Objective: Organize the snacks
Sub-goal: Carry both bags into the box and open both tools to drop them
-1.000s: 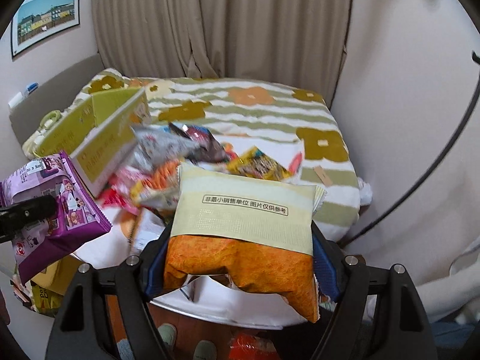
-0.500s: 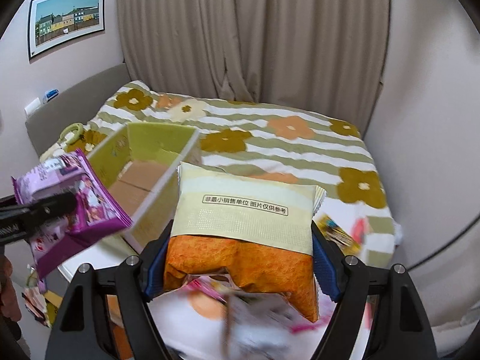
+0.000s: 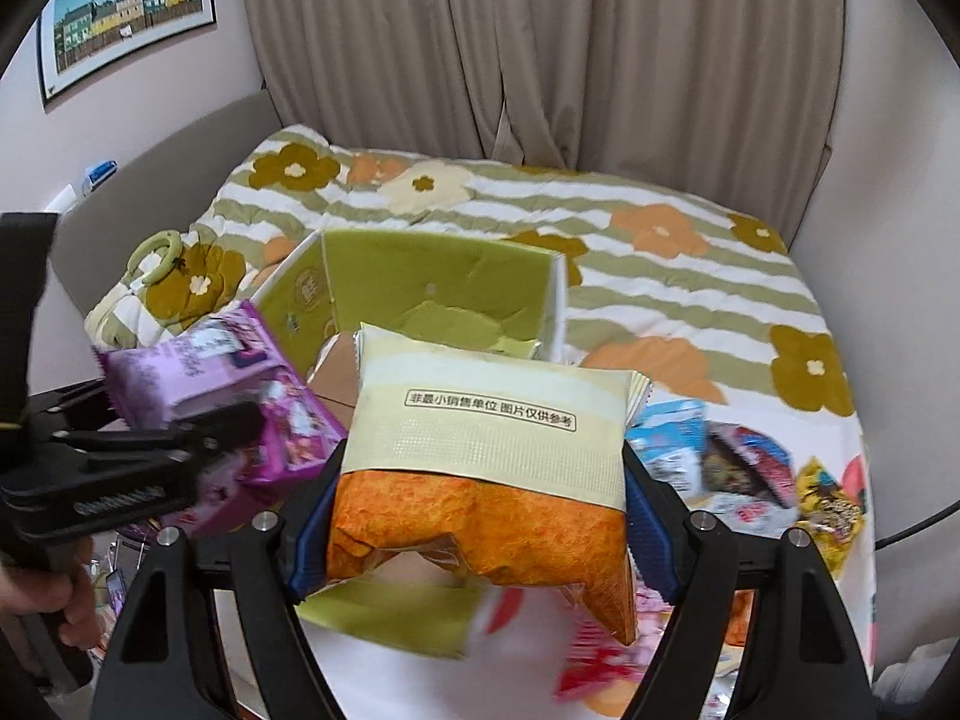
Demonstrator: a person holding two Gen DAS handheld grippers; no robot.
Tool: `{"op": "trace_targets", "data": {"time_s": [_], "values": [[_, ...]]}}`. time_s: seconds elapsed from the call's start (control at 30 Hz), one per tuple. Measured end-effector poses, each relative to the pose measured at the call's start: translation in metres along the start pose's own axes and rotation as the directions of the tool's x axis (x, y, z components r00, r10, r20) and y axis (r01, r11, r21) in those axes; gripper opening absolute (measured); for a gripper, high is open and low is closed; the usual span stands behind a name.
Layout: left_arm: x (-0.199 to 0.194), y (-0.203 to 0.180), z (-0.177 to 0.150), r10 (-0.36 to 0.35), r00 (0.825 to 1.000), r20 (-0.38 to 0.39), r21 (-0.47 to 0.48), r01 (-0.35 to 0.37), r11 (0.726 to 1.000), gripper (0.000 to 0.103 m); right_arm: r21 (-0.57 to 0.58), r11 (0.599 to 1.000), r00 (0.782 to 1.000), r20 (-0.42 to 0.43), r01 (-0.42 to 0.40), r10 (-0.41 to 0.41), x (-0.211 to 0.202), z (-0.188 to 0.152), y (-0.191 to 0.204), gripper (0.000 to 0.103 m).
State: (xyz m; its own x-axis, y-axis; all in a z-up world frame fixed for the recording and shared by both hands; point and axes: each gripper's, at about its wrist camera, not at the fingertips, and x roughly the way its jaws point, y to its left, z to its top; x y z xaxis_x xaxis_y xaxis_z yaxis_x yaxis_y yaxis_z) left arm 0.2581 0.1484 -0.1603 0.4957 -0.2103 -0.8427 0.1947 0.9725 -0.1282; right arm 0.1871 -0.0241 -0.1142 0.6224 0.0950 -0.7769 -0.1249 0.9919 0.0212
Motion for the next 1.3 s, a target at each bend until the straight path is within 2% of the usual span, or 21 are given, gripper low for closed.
{"op": "trace_targets", "data": {"time_s": [0.13, 0.2, 0.23, 0.27, 0.3, 0.5, 0.7, 0.9, 1.0, 1.03, 1.07, 1.17, 1.3], "values": [[0.02, 0.003, 0.002, -0.013, 0.999, -0.036, 0.028, 0.014, 1.0, 0.066, -0.001, 1.0, 0.999, -0.034, 0.012, -0.012, 0.014, 0.002, 0.01, 0.076], [0.028, 0.004, 0.004, -0.013, 0.999, -0.051, 0.042, 0.015, 0.999, 0.072, -0.001, 1.0, 0.999, -0.047, 0.018, -0.018, 0.02, 0.003, 0.014, 0.076], [0.03, 0.003, 0.003, -0.008, 0.999, -0.053, 0.048, 0.01, 0.999, 0.083, 0.002, 1.0, 0.998, -0.056, 0.019, -0.019, 0.024, 0.004, 0.014, 0.076], [0.031, 0.002, 0.004, 0.009, 0.999, -0.051, 0.056, -0.006, 0.998, 0.1, 0.005, 1.0, 0.998, -0.06, 0.018, -0.018, 0.026, 0.004, 0.014, 0.076], [0.031, 0.002, 0.004, 0.021, 0.999, -0.044, 0.065, -0.018, 0.998, 0.102, 0.008, 1.0, 0.998, -0.063, 0.015, -0.014, 0.028, 0.004, 0.013, 0.076], [0.01, 0.011, 0.0, 0.054, 0.998, -0.022, 0.073, -0.052, 0.996, 0.102, 0.03, 0.999, 0.997, -0.078, -0.016, 0.019, 0.036, 0.007, 0.008, 0.077], [-0.03, 0.03, -0.013, 0.073, 0.997, 0.039, -0.031, -0.072, 0.997, 0.102, 0.021, 0.996, 0.989, -0.111, -0.092, 0.093, 0.042, 0.01, 0.017, 0.077], [-0.029, 0.043, -0.019, 0.115, 0.993, 0.026, -0.072, -0.113, 0.991, 0.102, -0.009, 0.991, 0.98, -0.153, -0.134, 0.131, 0.062, 0.013, 0.032, 0.079], [-0.026, 0.046, -0.024, 0.124, 0.992, 0.017, -0.085, -0.122, 0.989, 0.102, 0.014, 0.987, 0.975, -0.155, -0.16, 0.16, 0.07, 0.01, 0.033, 0.091], [-0.025, 0.046, -0.026, 0.125, 0.992, 0.014, -0.088, -0.124, 0.988, 0.102, 0.025, 0.985, 0.972, -0.156, -0.172, 0.173, 0.072, 0.008, 0.032, 0.099], [-0.024, 0.047, -0.028, 0.124, 0.992, 0.008, -0.092, -0.123, 0.988, 0.102, 0.039, 0.983, 0.97, -0.158, -0.181, 0.185, 0.074, 0.006, 0.031, 0.102], [-0.018, 0.049, -0.036, 0.121, 0.993, -0.008, -0.104, -0.121, 0.987, 0.102, 0.043, 0.981, 0.967, -0.167, -0.187, 0.191, 0.076, -0.001, 0.03, 0.102], [-0.016, 0.05, -0.042, 0.113, 0.993, -0.018, -0.118, -0.114, 0.986, 0.102, 0.002, 0.987, 0.971, -0.178, -0.163, 0.161, 0.073, -0.007, 0.031, 0.102]]}}
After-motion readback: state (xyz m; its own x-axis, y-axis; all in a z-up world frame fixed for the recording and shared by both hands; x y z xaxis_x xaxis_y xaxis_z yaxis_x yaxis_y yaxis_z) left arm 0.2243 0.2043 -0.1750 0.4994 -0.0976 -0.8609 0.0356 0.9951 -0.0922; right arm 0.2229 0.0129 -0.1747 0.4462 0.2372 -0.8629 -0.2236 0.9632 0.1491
